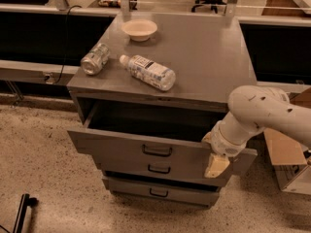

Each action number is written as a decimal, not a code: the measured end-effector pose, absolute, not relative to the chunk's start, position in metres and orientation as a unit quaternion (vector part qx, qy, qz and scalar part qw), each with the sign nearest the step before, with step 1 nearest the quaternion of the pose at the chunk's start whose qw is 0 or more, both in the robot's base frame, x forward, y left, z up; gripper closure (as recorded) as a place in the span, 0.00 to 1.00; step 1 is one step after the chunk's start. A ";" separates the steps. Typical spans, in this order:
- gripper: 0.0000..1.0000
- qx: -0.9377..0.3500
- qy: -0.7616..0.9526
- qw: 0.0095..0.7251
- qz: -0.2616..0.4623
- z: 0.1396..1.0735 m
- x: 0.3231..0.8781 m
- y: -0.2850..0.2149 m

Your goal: Open top drawer

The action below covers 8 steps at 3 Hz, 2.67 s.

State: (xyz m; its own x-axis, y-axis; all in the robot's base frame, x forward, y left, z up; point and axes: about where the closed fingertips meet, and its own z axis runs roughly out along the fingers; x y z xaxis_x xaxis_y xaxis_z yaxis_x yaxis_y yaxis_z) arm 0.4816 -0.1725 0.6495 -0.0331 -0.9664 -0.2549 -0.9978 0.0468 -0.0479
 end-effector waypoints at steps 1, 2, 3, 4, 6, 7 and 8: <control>0.20 -0.703 0.699 0.091 0.098 0.664 0.469 -0.163; 0.19 -0.720 0.682 0.077 0.108 0.689 0.455 -0.157; 0.02 -0.726 0.674 0.084 0.111 0.708 0.447 -0.154; 0.00 -0.706 0.697 0.098 0.077 0.712 0.460 -0.165; 0.41 -0.655 0.743 0.136 0.010 0.713 0.537 -0.179; 0.66 -0.649 0.748 0.137 0.009 0.710 0.548 -0.181; 0.87 -0.649 0.748 0.137 0.009 0.710 0.546 -0.180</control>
Offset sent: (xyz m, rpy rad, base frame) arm -0.0418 0.0222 0.0743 -0.0055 0.1097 0.1690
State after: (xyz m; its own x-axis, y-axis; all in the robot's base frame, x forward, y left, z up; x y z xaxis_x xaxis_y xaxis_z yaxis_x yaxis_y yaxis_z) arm 0.5462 -0.1804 0.7101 -0.1200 -0.9691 -0.2155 -0.9738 0.1571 -0.1645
